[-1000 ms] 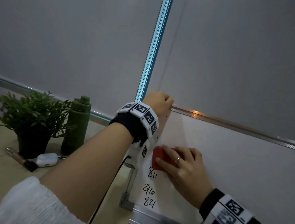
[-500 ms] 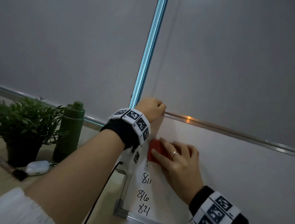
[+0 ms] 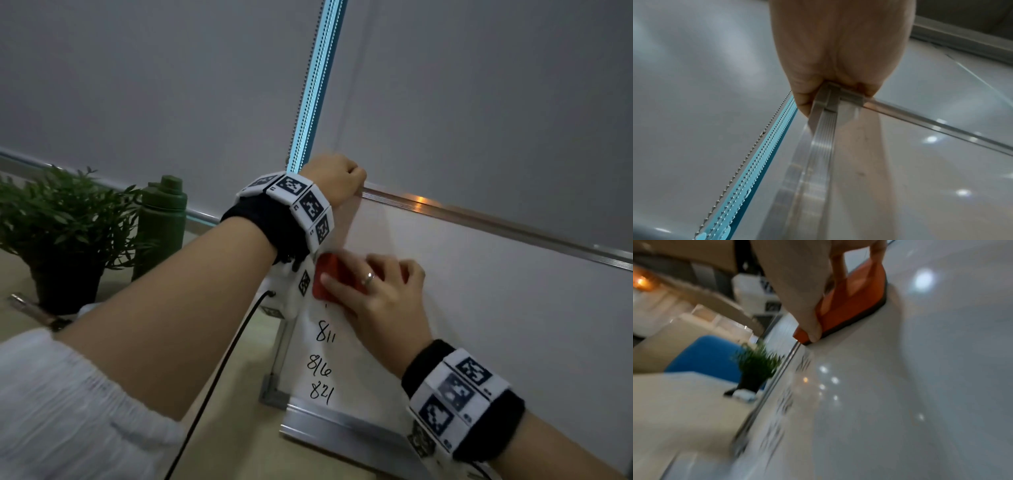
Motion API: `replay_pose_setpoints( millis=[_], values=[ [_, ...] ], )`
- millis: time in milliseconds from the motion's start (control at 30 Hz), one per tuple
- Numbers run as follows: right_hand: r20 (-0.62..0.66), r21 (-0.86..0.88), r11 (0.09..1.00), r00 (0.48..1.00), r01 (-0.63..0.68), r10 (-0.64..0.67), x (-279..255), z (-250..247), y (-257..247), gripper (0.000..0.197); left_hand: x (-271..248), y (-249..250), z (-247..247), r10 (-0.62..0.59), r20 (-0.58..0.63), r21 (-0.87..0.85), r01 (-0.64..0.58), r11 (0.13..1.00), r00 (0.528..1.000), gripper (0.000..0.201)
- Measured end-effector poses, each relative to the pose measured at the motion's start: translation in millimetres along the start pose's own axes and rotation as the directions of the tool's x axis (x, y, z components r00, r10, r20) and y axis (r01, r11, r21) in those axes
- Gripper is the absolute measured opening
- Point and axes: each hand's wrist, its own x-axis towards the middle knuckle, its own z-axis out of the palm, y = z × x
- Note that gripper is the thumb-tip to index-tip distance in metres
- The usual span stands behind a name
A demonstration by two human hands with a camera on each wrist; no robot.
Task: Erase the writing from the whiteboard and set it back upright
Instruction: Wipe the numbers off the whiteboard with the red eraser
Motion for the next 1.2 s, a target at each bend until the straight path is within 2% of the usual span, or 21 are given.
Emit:
replay_pose_setpoints(
  millis=[133, 233, 267, 333, 367, 400, 467, 533, 600, 633, 700, 767, 833, 900, 933, 966, 1033, 1100, 1200],
  values=[
    [0.206, 0.047, 0.982, 0.96, 0.185, -0.19, -55, 5, -28, 0.059, -2, 0, -2, -0.003, -0.006, -0.016, 0.003, 1.0, 1.0, 0.029],
    [0.241, 0.036, 0.972, 0.941, 0.234, -0.236, -57, 4, -26, 0.063, -4, -1, -4, -0.003, 0.008, -0.013, 0.003, 1.0, 1.0, 0.032],
    [0.21, 0.019, 0.978, 0.955, 0.21, -0.209, -49, 3, -21, 0.061, -5, -1, -4, -0.004, 0.01, -0.013, 0.004, 1.0, 1.0, 0.035],
    [0.05, 0.007, 0.999, 0.998, 0.039, -0.039, -22, -3, -4, 0.04, -4, -1, -4, -0.012, 0.007, -0.023, 0.012, 1.0, 1.0, 0.037],
    [-0.025, 0.013, 0.998, 0.998, -0.063, 0.063, -8, -7, 6, 0.031, -3, -1, -4, -0.016, 0.006, -0.029, 0.016, 0.999, 1.0, 0.037],
    [-0.073, 0.014, 0.991, 0.988, -0.133, 0.134, 4, -10, 13, 0.03, -3, -1, -3, -0.019, 0.005, -0.032, 0.019, 0.999, 1.0, 0.037],
    [-0.094, 0.027, 0.985, 0.98, -0.171, 0.172, 9, -9, 17, 0.031, -4, -1, -3, -0.023, 0.005, -0.036, 0.023, 0.999, 1.0, 0.035],
    [-0.082, 0.043, 0.994, 0.991, -0.101, 0.104, -8, 0, 10, 0.029, -3, -1, -2, -0.018, -0.002, -0.038, 0.018, 0.999, 1.0, 0.032],
    [0.005, 0.076, 0.996, 0.999, 0.039, -0.04, -40, 7, -1, 0.033, -2, -1, -1, -0.018, 0.0, -0.034, 0.018, 0.999, 1.0, 0.031],
    [0.096, 0.084, 0.989, 0.987, 0.119, -0.126, -56, 9, -6, 0.041, -1, -1, -2, -0.019, 0.004, -0.031, 0.019, 0.999, 1.0, 0.033],
    [0.268, 0.102, 0.966, 0.928, 0.238, -0.257, -75, 8, -15, 0.054, 0, 0, -1, -0.022, 0.004, -0.022, 0.022, 1.0, 1.0, 0.037],
    [0.303, 0.112, 0.951, 0.902, 0.288, -0.309, -70, 6, -12, 0.059, 1, 0, 1, -0.025, 0.002, -0.007, 0.025, 1.0, 1.0, 0.031],
    [0.23, 0.081, 0.969, 0.941, 0.235, -0.247, -46, 2, -1, 0.057, 3, 1, 3, -0.033, 0.008, -0.003, 0.033, 0.999, 0.999, 0.025],
    [0.132, 0.076, 0.995, 0.988, 0.069, -0.079, -21, -4, 10, 0.052, 5, 0, 3, -0.044, 0.02, 0.003, 0.044, 0.999, 0.999, 0.026],
    [0.108, 0.088, 0.996, 0.994, 0.0, -0.01, -14, -5, 13, 0.05, 7, 0, 5, -0.049, 0.024, 0.006, 0.049, 0.999, 0.998, 0.028],
    [0.103, 0.104, 0.994, 0.994, -0.034, 0.023, -12, -5, 13, 0.05, 7, 0, 5, -0.056, 0.023, 0.012, 0.056, 0.998, 0.998, 0.032],
    [0.127, 0.156, 0.988, 0.991, 0.01, -0.03, -24, 1, 6, 0.053, 9, 0, 7, -0.065, 0.015, 0.023, 0.065, 0.998, 0.998, 0.039],
    [0.227, 0.176, 0.971, 0.953, 0.162, -0.2, -48, 8, -8, 0.053, 9, 0, 9, -0.072, 0.001, 0.024, 0.072, 0.997, 0.997, 0.041],
    [0.403, 0.198, 0.933, 0.843, 0.301, -0.357, -74, 9, -25, 0.048, 10, -1, 9, -0.072, -0.018, 0.014, 0.072, 0.997, 0.997, 0.036]
  ],
)
